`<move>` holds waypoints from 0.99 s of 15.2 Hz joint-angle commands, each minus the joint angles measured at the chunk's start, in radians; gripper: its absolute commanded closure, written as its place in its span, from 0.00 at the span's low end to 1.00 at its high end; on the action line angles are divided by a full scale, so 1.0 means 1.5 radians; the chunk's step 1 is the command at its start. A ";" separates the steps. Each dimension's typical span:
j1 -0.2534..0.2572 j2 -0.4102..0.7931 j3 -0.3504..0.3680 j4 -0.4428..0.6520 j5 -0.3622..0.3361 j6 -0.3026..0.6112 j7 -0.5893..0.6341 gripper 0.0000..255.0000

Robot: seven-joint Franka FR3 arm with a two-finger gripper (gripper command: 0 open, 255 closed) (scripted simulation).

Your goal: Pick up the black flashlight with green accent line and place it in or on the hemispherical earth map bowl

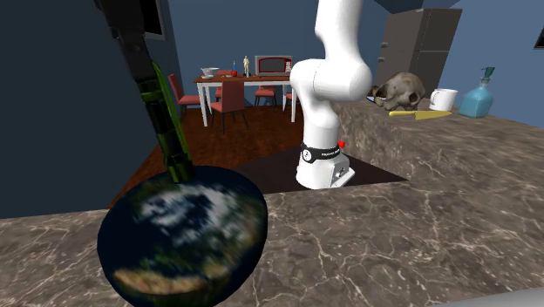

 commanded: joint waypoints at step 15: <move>-0.002 0.021 -0.001 0.107 -0.005 -0.086 0.004 0.00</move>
